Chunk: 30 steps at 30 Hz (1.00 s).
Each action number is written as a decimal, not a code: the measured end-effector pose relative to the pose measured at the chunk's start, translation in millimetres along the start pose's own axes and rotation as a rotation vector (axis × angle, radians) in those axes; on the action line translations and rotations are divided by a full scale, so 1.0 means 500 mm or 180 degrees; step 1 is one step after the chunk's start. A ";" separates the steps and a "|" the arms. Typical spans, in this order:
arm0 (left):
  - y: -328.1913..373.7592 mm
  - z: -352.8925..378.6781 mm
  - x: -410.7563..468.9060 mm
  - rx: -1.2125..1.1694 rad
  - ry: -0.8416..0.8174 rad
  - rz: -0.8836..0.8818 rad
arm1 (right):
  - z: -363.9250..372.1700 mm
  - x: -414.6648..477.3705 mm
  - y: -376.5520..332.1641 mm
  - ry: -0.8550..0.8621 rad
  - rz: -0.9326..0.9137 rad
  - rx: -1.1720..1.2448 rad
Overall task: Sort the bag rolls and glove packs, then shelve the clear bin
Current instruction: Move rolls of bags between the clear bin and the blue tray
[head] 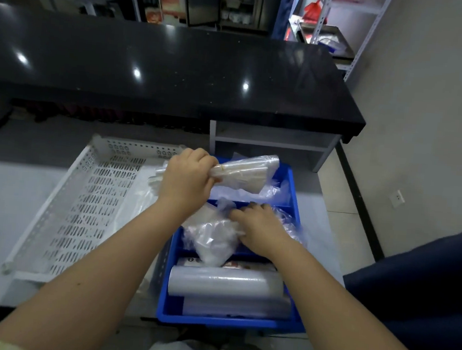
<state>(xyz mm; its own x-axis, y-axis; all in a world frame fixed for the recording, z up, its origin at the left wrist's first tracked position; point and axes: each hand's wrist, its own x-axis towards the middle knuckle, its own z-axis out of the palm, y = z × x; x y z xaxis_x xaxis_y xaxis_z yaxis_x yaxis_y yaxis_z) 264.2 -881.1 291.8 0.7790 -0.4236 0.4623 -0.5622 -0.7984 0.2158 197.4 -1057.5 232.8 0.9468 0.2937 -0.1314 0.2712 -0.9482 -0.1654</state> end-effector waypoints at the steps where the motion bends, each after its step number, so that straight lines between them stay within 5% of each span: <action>1: 0.003 -0.001 0.008 -0.0027 -0.0008 -0.0023 | -0.016 -0.011 -0.003 0.0182 -0.0136 -0.0235; 6: 0.039 -0.005 0.059 -0.0211 -0.0236 -0.0101 | -0.084 -0.083 -0.001 0.0973 -0.0223 -0.0623; 16: 0.114 0.071 0.032 -0.0539 -0.1327 -0.0171 | -0.076 -0.214 0.053 0.0718 0.0331 -0.0633; 30: 0.068 0.118 -0.039 -0.0435 -0.1560 -0.0146 | -0.036 -0.191 0.072 0.0590 0.0541 -0.0549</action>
<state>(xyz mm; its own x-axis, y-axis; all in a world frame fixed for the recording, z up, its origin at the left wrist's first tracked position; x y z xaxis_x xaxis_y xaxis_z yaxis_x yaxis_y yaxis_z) 246.1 -925.3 239.3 0.8240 -0.5666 -0.0009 -0.5301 -0.7714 0.3520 119.8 -1121.9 257.1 0.9923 0.1171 0.0402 0.1166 -0.9931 0.0142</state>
